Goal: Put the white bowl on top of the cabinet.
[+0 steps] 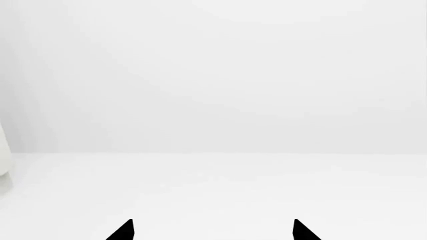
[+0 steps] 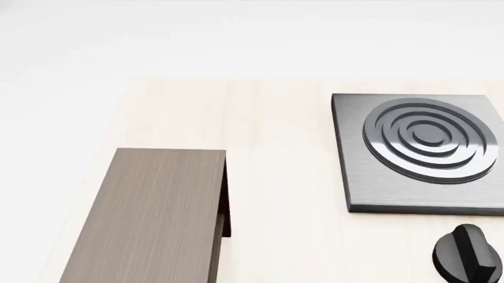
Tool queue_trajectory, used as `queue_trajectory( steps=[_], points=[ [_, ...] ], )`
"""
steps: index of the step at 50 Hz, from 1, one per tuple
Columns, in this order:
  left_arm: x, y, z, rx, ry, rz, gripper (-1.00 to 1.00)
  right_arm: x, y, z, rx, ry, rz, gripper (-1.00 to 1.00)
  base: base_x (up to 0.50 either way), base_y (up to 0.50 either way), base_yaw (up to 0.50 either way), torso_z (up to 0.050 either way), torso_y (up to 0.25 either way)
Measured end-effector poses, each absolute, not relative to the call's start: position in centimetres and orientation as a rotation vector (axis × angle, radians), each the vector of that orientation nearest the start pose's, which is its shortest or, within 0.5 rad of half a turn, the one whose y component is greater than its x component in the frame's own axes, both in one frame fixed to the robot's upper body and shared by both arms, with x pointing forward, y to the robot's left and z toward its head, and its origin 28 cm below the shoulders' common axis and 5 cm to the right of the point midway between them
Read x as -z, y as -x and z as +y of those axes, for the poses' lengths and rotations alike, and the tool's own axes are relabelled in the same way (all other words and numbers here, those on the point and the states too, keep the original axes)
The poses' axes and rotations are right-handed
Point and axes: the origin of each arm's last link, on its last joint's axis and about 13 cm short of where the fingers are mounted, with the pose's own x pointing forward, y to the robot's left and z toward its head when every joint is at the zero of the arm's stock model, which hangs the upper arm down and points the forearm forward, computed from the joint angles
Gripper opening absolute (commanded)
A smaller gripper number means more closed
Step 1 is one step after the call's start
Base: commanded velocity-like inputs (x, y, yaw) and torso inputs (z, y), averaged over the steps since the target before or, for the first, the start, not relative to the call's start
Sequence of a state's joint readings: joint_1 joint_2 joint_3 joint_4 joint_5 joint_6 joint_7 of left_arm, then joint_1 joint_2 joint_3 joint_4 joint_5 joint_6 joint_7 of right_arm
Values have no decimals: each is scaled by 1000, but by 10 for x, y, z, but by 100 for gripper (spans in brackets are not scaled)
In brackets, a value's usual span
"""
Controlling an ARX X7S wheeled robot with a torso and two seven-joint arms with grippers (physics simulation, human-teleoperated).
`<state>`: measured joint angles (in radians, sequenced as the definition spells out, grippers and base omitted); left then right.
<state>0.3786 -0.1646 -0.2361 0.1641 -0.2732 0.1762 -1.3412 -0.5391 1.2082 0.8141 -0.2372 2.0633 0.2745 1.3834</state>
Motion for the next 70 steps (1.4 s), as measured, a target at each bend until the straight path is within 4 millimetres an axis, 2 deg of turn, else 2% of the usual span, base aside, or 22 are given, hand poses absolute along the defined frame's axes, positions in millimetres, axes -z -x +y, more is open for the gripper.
queue_trajectory(
  steps=[12,34,49,70],
  points=[
    [-9,-118,288,-1551,30,14,100,-227,-163,-319,1198,-633,481,100,0,0,0,0,0],
    [-9,-119,287,-1550,21,14,100,-208,-189,-324,1174,-616,569,100,0,0,0,0,0],
    [-9,-120,287,-1547,10,16,100,-191,-187,-332,1193,-654,615,100,0,0,0,0,0],
    [-8,-120,286,-1546,-1,16,100,-168,-191,-334,1171,-664,683,100,0,0,0,0,0]
  ],
)
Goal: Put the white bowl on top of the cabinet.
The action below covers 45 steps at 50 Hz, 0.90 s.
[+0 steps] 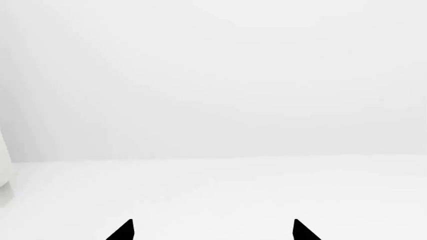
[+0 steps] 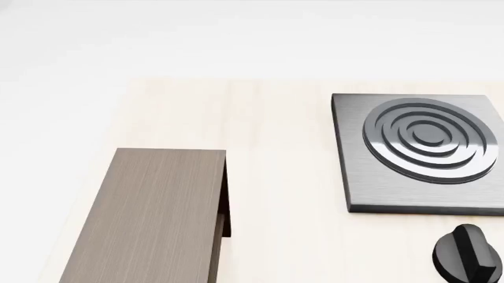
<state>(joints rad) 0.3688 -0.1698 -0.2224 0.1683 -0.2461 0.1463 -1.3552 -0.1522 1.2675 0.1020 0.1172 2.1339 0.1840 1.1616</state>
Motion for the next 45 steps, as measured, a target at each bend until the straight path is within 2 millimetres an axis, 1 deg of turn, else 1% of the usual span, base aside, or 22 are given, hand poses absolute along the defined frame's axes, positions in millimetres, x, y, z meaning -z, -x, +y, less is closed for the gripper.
queue_trajectory(
  steps=[19,31,40,41,45],
  points=[
    [-8,-120,287,-1547,-2,19,100,-145,-190,-336,1173,-686,733,100,0,0,0,0,0],
    [-8,-120,287,-1547,-4,20,100,-139,-193,-340,1166,-691,725,100,0,0,0,0,0],
    [-8,-120,287,-1547,-6,21,100,-139,-197,-340,1161,-696,731,100,3,-1,0,-2,0],
    [-8,-120,287,-1547,-7,20,100,-140,-198,-340,1160,-697,731,-100,13,-3,3,0,0],
    [-8,-120,287,-1547,-8,20,100,-139,-198,-341,1150,-706,718,-100,0,-2,0,0,0]
  ],
)
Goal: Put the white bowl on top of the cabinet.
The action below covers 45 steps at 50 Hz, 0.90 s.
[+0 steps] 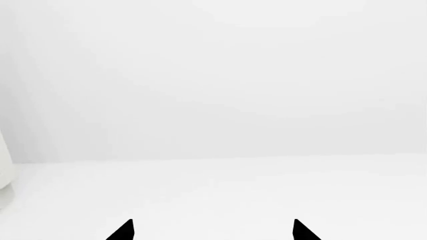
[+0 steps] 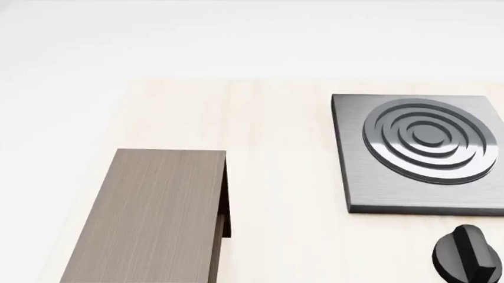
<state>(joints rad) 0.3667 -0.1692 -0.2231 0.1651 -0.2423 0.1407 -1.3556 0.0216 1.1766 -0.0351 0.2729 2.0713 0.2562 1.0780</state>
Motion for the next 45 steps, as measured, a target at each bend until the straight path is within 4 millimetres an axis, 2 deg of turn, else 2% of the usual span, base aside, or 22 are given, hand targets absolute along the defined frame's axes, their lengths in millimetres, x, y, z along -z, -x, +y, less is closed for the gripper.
queue_trajectory(
  steps=[45],
  points=[
    [-7,-120,287,-1546,2,23,100,-137,-185,-347,1219,-820,636,-100,2,-2,0,-3,0]
  ],
)
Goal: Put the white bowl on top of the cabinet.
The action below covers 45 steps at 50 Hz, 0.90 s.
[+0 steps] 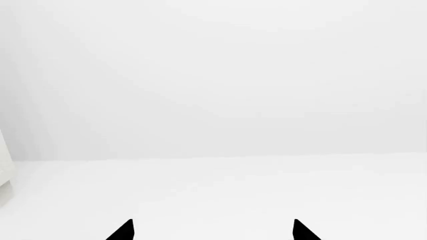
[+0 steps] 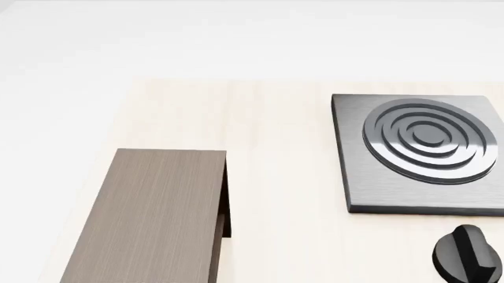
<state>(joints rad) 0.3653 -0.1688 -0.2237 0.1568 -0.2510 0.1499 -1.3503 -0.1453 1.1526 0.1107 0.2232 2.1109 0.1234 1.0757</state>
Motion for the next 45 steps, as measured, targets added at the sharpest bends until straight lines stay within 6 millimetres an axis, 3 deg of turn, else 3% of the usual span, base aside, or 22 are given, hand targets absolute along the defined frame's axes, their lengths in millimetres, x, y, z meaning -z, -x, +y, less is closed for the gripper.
queue_trajectory(
  steps=[29,45],
  points=[
    [-7,-120,287,-1544,10,26,100,-137,-162,-340,1342,-879,580,-100,0,0,-1,0,0],
    [-7,-121,287,-1543,13,27,100,-144,-159,-334,1350,-886,559,-100,0,0,0,0,0]
  ],
)
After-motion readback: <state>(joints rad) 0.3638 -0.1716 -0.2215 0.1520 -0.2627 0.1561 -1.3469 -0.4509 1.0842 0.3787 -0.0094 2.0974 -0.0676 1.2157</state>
